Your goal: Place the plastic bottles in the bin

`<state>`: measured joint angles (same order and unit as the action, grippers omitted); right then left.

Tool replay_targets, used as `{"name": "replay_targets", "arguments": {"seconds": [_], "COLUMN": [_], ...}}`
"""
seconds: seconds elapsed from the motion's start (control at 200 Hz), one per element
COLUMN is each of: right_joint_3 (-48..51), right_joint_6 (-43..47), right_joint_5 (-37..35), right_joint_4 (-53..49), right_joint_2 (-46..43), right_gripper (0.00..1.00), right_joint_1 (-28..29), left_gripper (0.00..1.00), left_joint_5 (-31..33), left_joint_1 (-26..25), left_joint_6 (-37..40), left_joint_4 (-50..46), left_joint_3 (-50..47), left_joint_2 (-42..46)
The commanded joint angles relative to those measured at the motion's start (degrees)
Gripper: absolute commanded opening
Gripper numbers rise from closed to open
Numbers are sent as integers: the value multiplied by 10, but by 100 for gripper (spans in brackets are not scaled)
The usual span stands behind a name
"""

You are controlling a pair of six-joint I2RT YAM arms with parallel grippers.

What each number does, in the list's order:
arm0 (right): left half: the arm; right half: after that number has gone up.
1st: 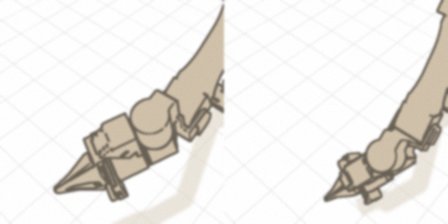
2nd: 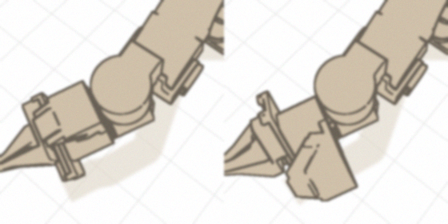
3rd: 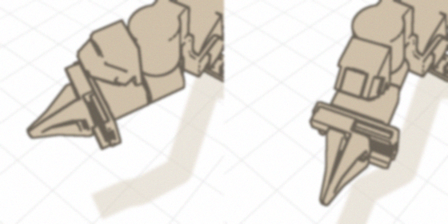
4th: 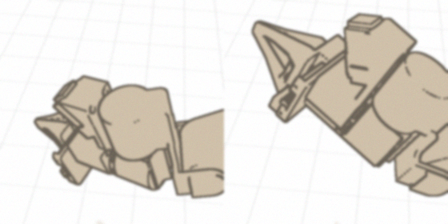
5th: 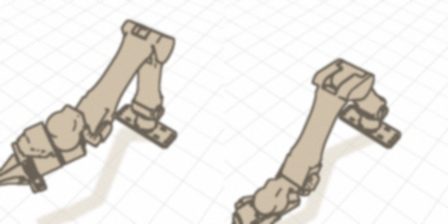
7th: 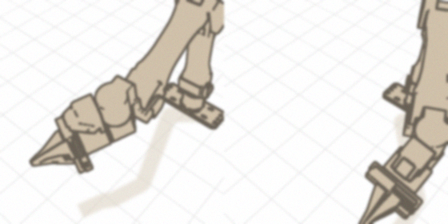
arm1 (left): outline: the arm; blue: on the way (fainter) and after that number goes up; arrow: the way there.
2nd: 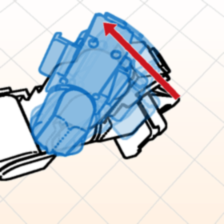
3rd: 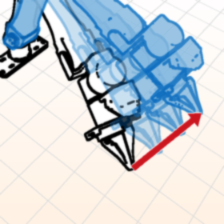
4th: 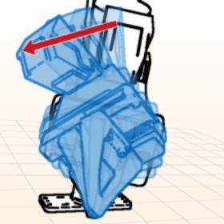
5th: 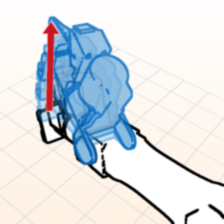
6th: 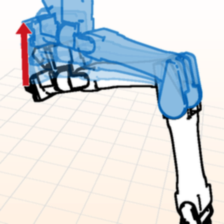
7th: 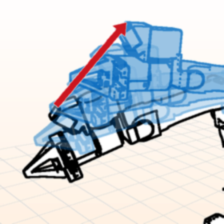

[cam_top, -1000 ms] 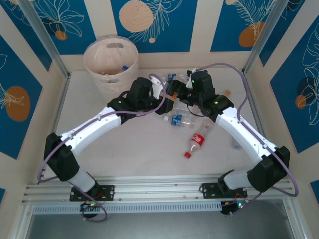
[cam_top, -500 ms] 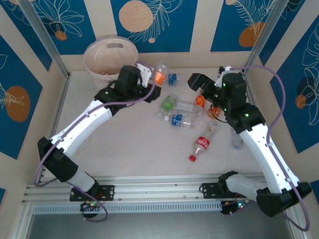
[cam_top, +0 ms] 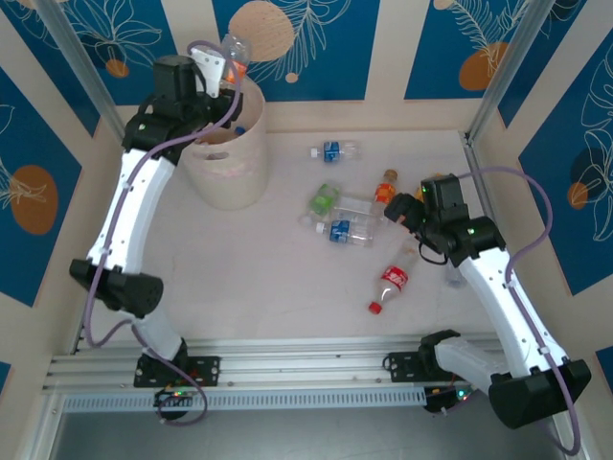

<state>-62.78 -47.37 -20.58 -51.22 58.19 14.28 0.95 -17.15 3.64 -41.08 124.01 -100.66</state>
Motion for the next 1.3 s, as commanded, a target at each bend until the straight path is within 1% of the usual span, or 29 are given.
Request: {"name": "replay_targets", "arguments": {"seconds": [0.0,0.07,0.225,0.36,0.605,0.785,0.85,0.995,1.035,1.09,1.295], "right_joint_3": [18,24,32,60,91,94,96,103,106,109,121], "right_joint_6": [-16,-13,-13,-18,-20,-17,-16,-16,-17,-19,-21], "right_joint_5": [-6,-9,-31,-17,11,19,21,32,34,35,36], "right_joint_4": [-49,-70,-120,-123,-113,-107,-104,-96,-94,-91,-76], "right_joint_2": [-37,-46,-59,-70,-68,-67,-65,-56,-53,-49,-38], "right_gripper": [99,99,99,99,99,99,99,99,99,99,99], "right_joint_1": [-20,-33,-48,-49,-48,-48,-48,-44,-42,-37,-25], "left_gripper": [40,40,44,44,44,45,49,49,52,54,58], "left_joint_5": [28,35,18,-2,5,12,12,10,9,11,19], "left_joint_1": [20,32,68,87,100,103,103,103,103,103,103], "left_joint_6": [69,86,105,128,185,224,239,268,275,281,297], "left_joint_4": [-58,-61,-81,-85,-100,-107,-110,-115,-117,-120,-130], "left_joint_3": [37,54,100,114,156,160,160,160,160,160,159], "left_joint_2": [-47,-69,-118,-150,-207,-230,-236,-245,-247,-250,-262]}}
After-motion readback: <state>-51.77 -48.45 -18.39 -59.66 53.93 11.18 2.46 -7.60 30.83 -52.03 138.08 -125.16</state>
